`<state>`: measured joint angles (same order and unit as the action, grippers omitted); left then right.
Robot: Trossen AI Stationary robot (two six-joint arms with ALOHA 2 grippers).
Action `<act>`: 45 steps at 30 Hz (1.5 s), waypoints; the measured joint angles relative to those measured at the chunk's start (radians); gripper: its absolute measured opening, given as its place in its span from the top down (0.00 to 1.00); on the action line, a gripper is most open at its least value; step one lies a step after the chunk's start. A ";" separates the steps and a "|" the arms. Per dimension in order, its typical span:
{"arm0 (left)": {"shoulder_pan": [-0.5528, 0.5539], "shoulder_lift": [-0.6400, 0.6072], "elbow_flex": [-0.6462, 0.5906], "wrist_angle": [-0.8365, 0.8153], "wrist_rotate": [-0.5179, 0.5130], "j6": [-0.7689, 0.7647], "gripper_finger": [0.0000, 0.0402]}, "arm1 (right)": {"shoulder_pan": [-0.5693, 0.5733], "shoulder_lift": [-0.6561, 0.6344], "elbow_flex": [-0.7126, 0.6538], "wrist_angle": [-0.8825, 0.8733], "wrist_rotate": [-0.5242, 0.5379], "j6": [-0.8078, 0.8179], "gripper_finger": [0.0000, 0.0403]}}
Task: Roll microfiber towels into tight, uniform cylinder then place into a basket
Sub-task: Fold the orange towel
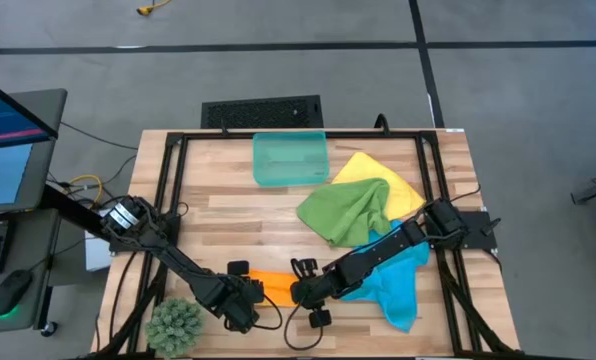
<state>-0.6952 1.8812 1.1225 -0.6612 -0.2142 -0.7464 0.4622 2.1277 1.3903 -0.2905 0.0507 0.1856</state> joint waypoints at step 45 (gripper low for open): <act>0.005 0.002 -0.001 0.023 -0.008 -0.160 0.62 | 0.050 0.118 0.193 -0.176 0.265 -0.161 0.56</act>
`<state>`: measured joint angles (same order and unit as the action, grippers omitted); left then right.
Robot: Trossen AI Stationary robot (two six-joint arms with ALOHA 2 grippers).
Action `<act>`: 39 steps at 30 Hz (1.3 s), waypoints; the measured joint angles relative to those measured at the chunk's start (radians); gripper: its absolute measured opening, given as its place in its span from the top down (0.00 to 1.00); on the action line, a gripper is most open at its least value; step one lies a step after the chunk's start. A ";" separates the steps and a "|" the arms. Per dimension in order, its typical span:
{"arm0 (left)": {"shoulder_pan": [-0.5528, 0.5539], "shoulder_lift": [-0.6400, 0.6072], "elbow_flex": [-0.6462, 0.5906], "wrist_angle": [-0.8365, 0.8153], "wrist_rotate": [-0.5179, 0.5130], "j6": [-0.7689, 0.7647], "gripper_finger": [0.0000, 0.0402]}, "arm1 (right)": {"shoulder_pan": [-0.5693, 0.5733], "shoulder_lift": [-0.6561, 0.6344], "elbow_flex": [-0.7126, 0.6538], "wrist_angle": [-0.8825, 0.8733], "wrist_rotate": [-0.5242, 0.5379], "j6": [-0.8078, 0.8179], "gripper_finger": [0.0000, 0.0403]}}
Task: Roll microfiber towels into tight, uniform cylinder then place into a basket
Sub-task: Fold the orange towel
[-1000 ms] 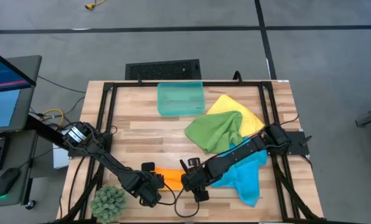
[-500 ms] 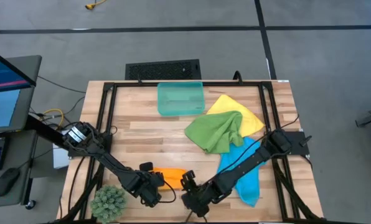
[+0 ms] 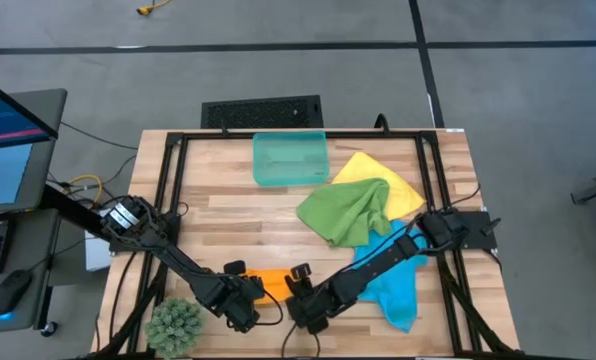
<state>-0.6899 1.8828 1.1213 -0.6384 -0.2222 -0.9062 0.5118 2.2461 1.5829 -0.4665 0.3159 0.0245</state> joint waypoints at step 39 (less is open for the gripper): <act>-0.239 0.060 0.212 -0.150 -0.461 0.164 0.62 | -0.043 0.015 -0.001 -0.026 -0.117 0.109 0.92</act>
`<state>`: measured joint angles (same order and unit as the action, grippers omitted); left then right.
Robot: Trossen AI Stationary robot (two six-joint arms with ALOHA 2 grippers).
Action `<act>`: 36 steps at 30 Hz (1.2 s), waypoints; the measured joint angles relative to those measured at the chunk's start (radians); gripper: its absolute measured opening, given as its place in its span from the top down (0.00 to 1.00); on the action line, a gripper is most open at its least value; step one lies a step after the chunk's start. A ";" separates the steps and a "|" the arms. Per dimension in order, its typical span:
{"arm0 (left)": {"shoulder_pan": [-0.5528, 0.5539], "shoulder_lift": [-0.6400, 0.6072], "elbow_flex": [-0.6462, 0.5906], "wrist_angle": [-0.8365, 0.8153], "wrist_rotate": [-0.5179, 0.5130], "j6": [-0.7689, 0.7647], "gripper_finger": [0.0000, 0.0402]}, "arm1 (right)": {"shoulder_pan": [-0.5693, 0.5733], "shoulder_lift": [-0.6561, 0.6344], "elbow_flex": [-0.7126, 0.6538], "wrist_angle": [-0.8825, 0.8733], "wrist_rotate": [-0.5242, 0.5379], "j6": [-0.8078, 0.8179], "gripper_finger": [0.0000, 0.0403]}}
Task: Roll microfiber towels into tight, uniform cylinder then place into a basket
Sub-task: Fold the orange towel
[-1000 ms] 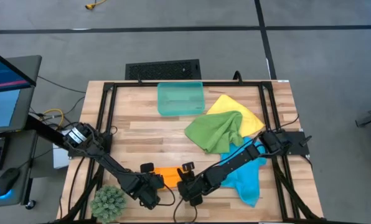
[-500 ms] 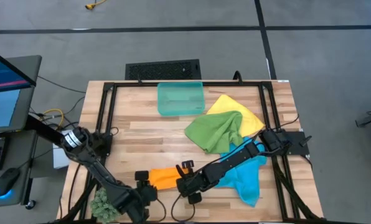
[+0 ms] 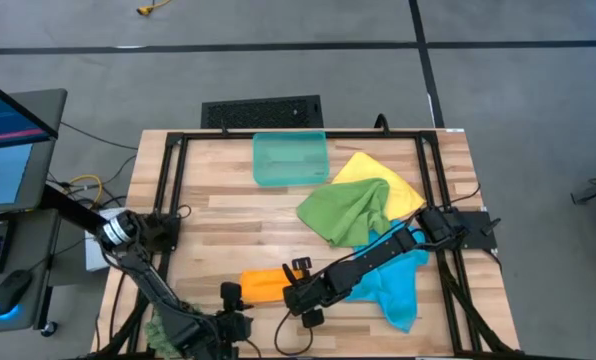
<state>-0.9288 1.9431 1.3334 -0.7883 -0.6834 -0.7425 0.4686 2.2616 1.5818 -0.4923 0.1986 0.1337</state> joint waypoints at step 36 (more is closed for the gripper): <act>0.143 0.101 0.001 -0.125 0.337 -0.072 0.97 | 0.029 0.008 0.088 -0.032 -0.264 0.012 0.94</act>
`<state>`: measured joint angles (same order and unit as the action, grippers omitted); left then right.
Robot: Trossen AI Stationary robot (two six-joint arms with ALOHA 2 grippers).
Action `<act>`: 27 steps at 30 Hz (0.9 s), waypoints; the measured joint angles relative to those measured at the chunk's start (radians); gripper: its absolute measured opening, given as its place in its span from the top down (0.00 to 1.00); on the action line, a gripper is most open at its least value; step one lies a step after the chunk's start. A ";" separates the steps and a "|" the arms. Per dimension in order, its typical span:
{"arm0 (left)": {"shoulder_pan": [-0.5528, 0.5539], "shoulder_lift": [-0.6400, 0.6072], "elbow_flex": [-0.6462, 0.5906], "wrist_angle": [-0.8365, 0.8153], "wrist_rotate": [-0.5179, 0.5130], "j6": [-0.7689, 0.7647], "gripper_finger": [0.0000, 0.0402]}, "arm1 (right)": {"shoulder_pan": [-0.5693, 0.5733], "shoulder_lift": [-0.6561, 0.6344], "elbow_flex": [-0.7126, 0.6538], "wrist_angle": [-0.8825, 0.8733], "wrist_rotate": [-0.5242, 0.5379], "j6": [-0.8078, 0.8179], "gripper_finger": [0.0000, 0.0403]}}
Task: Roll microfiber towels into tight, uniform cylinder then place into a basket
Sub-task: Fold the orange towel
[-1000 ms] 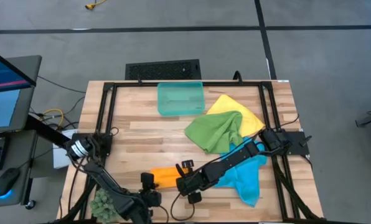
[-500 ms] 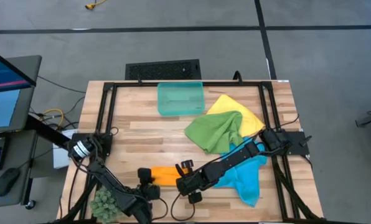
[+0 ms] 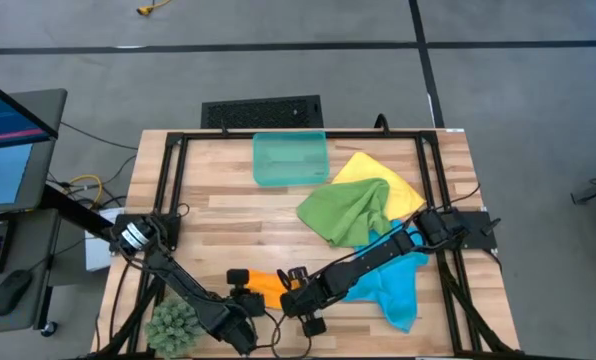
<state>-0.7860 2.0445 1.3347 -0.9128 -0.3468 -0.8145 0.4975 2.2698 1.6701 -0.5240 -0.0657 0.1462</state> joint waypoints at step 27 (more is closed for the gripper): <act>0.273 -0.147 -0.147 0.242 0.632 -0.157 1.00 | 0.005 0.004 0.059 0.046 -0.304 0.140 0.96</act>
<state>-0.5127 1.8971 1.1878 -0.6709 0.2848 -0.9714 0.5027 2.2738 1.7287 -0.4784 -0.3692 0.2865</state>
